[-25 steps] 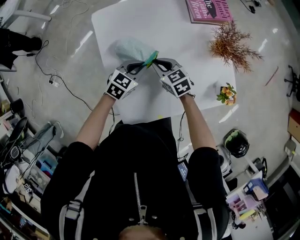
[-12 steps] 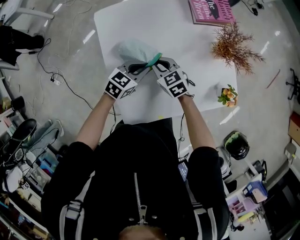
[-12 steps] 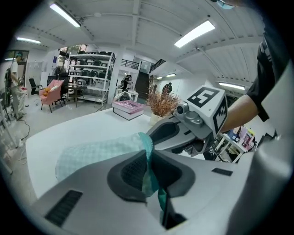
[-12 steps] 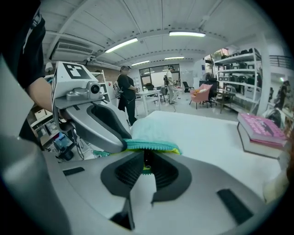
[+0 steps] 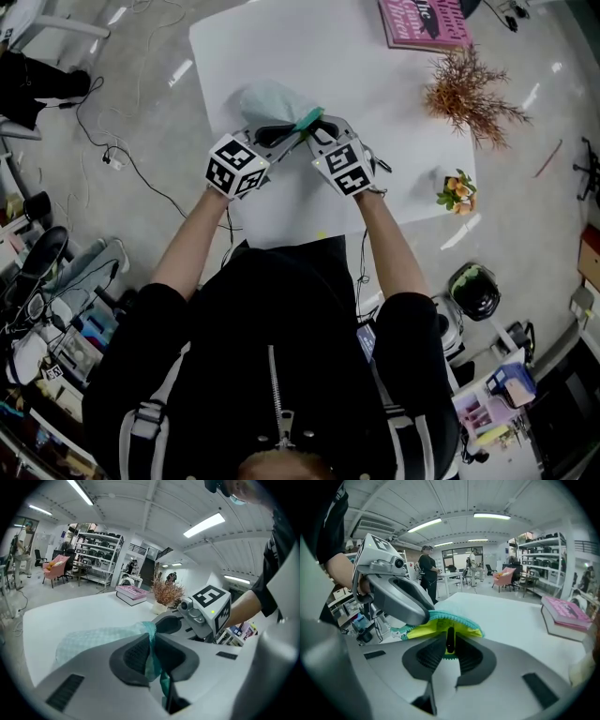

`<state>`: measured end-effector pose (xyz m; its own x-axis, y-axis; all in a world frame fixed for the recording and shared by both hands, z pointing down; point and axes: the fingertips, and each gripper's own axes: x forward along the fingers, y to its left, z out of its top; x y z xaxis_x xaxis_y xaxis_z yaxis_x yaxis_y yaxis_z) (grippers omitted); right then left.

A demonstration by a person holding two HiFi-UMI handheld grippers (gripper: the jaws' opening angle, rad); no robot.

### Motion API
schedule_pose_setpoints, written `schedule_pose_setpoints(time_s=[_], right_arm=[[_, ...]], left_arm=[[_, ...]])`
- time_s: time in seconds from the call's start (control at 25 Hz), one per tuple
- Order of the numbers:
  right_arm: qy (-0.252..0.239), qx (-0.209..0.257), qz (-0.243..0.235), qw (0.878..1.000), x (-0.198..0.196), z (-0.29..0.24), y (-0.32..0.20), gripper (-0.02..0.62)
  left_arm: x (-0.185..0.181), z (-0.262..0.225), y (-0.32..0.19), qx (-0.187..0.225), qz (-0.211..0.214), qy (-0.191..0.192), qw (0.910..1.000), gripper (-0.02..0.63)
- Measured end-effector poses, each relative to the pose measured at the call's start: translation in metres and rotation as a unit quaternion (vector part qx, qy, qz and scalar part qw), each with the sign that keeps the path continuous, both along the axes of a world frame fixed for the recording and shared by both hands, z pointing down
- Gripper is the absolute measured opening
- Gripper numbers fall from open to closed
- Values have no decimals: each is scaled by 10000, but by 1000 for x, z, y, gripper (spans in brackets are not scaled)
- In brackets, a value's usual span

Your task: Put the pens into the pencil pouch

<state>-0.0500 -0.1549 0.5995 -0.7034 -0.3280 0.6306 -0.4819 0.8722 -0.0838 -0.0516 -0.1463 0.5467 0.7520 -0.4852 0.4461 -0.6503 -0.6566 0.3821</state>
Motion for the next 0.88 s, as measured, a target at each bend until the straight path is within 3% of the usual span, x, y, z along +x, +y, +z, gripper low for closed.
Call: schedule_pose_setpoints(time_s=[0.36,0.88], right_arm=[[24,36,210,9998,11,-3,0,110],[58,79,745,9972,63,-13,11,130]], left_arm=[[-4,9,-3,21,-143,-222,9996,54],[0,18,-3,6,-20,-337,9994,54]])
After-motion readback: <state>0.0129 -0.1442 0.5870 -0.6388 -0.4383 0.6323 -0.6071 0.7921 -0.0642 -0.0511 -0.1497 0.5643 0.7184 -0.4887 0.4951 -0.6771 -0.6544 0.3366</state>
